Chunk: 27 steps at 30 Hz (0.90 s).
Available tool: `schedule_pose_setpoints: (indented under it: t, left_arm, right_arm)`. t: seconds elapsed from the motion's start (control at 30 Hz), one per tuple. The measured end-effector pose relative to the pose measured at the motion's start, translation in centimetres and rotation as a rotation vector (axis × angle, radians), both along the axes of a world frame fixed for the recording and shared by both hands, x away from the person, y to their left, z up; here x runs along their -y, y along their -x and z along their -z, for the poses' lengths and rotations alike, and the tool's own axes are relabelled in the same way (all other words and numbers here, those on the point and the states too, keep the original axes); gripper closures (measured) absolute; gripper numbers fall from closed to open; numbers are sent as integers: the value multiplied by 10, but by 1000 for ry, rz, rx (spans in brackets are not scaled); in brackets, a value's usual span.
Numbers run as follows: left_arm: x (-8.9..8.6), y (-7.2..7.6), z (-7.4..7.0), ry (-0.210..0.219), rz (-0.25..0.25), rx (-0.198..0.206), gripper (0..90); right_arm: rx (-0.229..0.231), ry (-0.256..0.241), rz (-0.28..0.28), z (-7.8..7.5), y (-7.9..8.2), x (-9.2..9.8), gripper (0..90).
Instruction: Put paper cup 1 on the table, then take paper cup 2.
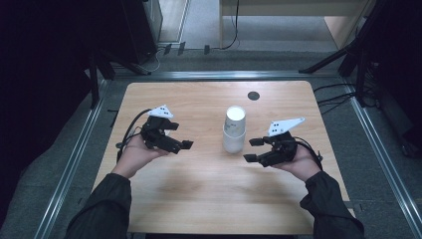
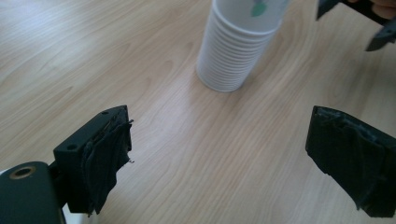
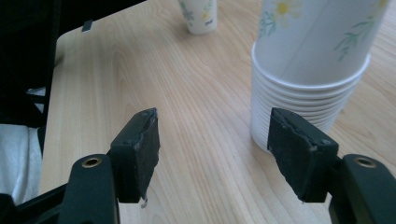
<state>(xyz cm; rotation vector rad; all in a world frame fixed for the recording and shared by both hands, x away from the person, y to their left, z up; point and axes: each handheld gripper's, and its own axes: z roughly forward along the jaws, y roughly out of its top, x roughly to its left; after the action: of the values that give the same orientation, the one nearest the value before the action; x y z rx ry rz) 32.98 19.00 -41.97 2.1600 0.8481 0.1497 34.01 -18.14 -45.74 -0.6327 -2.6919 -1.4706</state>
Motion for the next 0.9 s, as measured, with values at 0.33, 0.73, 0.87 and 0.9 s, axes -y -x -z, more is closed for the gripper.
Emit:
schedule_pose_setpoints:
  t: [0.33, 0.73, 0.87, 0.9]
  left_arm:
    - [10, 17, 12, 51, 50, 13, 70]
    - [13, 24, 23, 82, 99, 1, 139]
    - [14, 25, 27, 91, 119, -11, 140]
    - [14, 25, 28, 86, 118, -10, 140]
  right_arm:
    - [16, 12, 34, -2, -4, 0, 344]
    - [18, 32, 67, -8, -14, 0, 346]
    - [26, 63, 73, -17, -22, 4, 346]
    - [29, 68, 70, -20, -25, 5, 345]
